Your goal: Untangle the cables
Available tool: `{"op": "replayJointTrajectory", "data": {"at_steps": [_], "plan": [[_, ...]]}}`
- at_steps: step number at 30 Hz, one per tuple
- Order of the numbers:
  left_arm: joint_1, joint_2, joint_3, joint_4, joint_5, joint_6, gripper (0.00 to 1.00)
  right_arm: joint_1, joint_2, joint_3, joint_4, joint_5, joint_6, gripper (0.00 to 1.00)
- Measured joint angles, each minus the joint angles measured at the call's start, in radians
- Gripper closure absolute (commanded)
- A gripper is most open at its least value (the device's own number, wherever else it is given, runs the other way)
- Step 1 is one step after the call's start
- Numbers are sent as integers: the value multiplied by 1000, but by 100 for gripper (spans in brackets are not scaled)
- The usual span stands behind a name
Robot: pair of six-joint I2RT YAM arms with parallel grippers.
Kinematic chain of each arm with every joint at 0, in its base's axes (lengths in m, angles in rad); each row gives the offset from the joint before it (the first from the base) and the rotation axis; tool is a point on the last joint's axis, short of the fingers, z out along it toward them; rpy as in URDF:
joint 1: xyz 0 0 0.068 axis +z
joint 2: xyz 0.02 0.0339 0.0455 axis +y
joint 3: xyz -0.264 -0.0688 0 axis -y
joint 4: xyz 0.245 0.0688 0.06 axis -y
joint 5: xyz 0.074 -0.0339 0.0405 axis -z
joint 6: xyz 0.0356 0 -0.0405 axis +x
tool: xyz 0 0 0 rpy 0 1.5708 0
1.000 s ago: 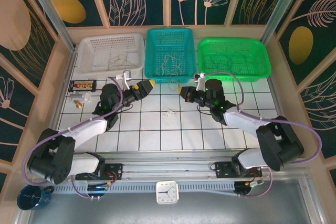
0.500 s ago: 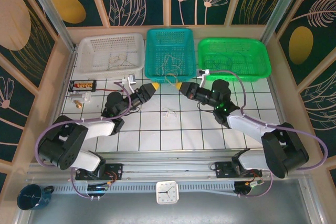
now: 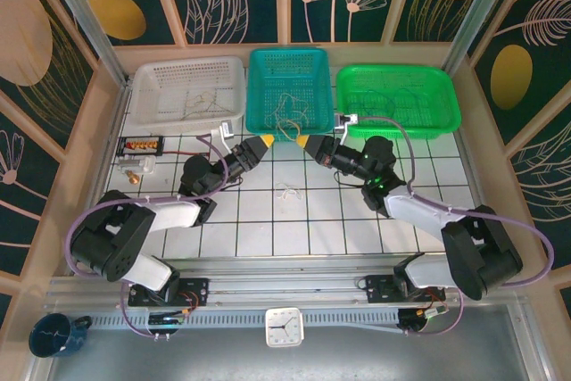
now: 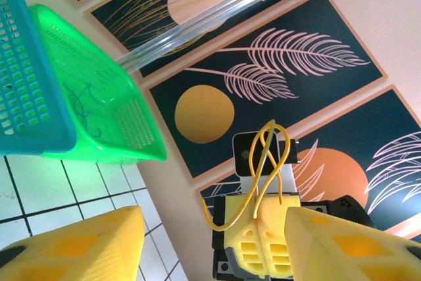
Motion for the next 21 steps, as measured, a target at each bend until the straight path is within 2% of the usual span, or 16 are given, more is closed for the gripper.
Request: {"op": "replayJointTrajectory", "data": {"at_steps": [17, 21], "plan": [[-21, 58, 64, 7, -3, -8, 52, 10, 23, 0, 79, -12, 49, 100], [-26, 62, 64, 10, -4, -8, 48, 10, 29, -5, 87, -11, 49, 100]]}}
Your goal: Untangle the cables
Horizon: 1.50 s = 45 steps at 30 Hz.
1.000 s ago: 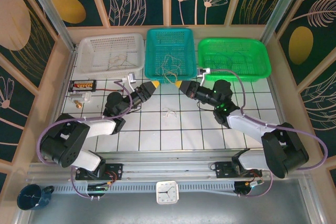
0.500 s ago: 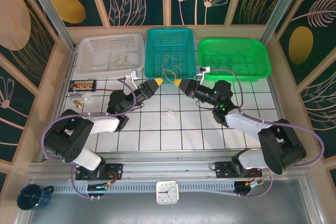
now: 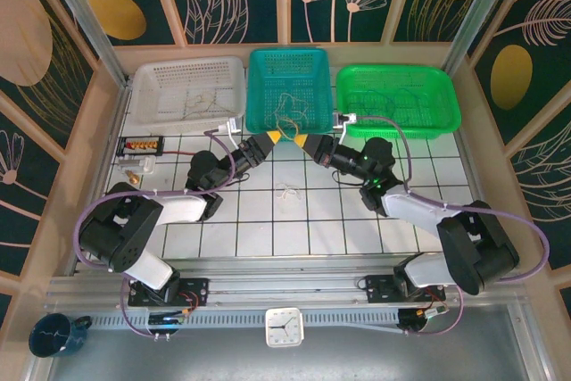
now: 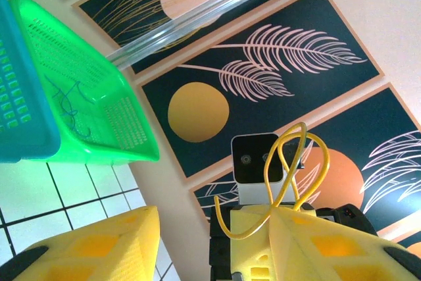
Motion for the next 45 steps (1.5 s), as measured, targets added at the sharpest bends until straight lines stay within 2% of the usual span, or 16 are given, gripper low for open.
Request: {"op": "replayJointTrajectory", "data": {"at_steps": [4, 6, 17, 34, 38, 39, 45], "plan": [[-1, 0, 0, 2, -9, 1, 38, 0, 2, -14, 6, 0, 0, 100], [-2, -2, -2, 2, -19, 0, 36, 0, 2, -14, 6, 0, 0, 100], [-1, -29, -34, 2, -45, 1, 44, 0, 2, -14, 7, 0, 0, 100], [-7, -8, -31, 5, -37, 0, 46, 14, 18, -14, 10, 0, 0, 100], [-14, 1, -21, 10, -36, 0, 51, 23, 21, -14, 15, 0, 1, 100], [-15, 3, -18, 10, -37, 0, 55, 23, 21, -14, 17, 0, 2, 100], [-15, 10, -17, 15, -36, 3, 95, 23, 21, -14, 21, 0, 1, 100]]}}
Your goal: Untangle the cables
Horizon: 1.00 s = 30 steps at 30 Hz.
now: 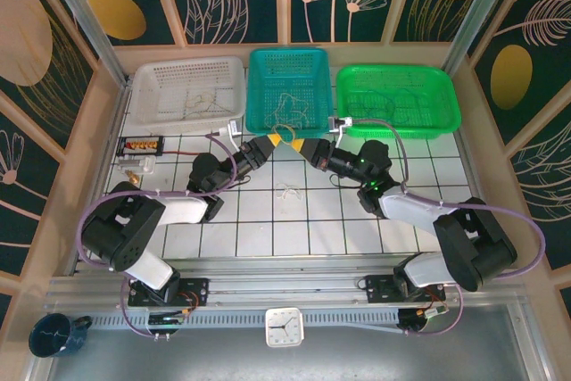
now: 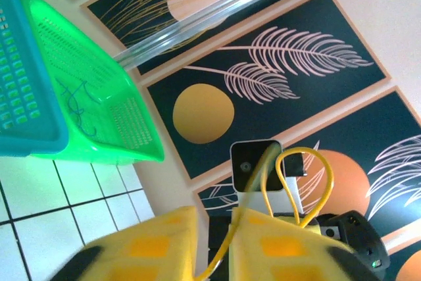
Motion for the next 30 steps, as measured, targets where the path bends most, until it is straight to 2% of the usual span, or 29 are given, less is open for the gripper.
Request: {"op": "replayJointTrajectory", "data": {"at_steps": [1, 5, 12, 17, 20, 26, 30], "plan": [[0, 0, 0, 2, -1, 3, 100, 0, 0, 0, -1, 0, -2, 100], [0, -18, 0, -39, -13, 35, 100, 0, -22, 0, -67, 1, -44, 100], [15, -182, 45, -263, -52, 177, 100, 0, -138, 3, -417, 95, -313, 100], [37, -225, 152, -375, -50, 269, 100, 0, -149, 8, -595, 158, -442, 99], [38, -225, 216, -437, -14, 312, 100, 0, -149, 10, -644, 168, -480, 85], [38, -225, 259, -537, 35, 386, 100, 0, -163, 45, -710, 203, -527, 73], [38, -225, 259, -581, 48, 411, 100, -1, -230, 69, -749, 227, -537, 54]]}}
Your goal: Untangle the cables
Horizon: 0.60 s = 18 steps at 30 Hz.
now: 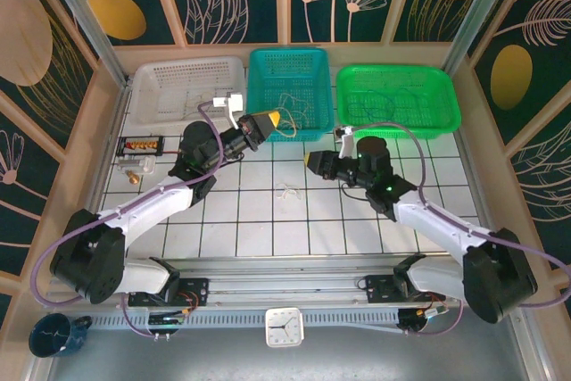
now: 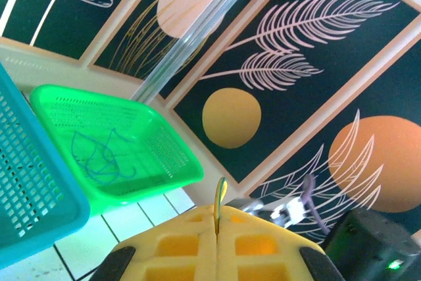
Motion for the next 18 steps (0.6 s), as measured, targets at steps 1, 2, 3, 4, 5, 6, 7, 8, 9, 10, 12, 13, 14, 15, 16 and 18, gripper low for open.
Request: {"op": "replayJointTrajectory", "data": {"at_steps": [1, 2, 3, 4, 5, 6, 7, 8, 9, 10, 12, 13, 14, 15, 16, 18], "plan": [[0, 0, 0, -3, 1, 4, 100, 0, -16, 14, -8, 2, -6, 49], [0, 0, -1, -3, 3, 6, 100, 0, -26, 26, -8, 3, -2, 46], [0, 0, -1, -3, 4, 7, 100, 0, -35, 43, -7, 2, -1, 43], [0, 0, -1, -3, 4, 7, 100, 0, -40, 57, -5, 1, 3, 40], [0, 0, -2, -3, 4, 7, 100, 0, -42, 69, 0, 0, 10, 39], [0, 0, -3, -2, 4, 7, 100, 0, -43, 82, 4, -1, 13, 37], [0, 0, -4, -2, 4, 7, 100, 0, -43, 91, 8, -1, 16, 36], [0, 0, -5, -2, 4, 7, 100, 1, -43, 97, 9, 0, 19, 35], [0, 1, -6, -2, 4, 7, 100, 2, -43, 102, 12, 0, 21, 34], [0, 2, -7, -2, 4, 7, 100, 5, -43, 107, 14, 2, 23, 34], [0, 4, -9, -2, 5, 7, 100, 16, -41, 115, 20, 6, 24, 34], [0, 5, -10, -2, 5, 6, 100, 24, -36, 122, 23, 8, 27, 34], [0, 6, -11, -2, 5, 6, 100, 29, -29, 129, 26, 11, 31, 34], [0, 6, -11, -2, 5, 6, 100, 36, -18, 138, 31, 12, 33, 34], [0, 6, -11, -2, 5, 6, 100, 42, -5, 146, 37, 15, 35, 34], [0, 6, -12, -1, 5, 6, 100, 53, 25, 161, 50, 19, 38, 34]]}}
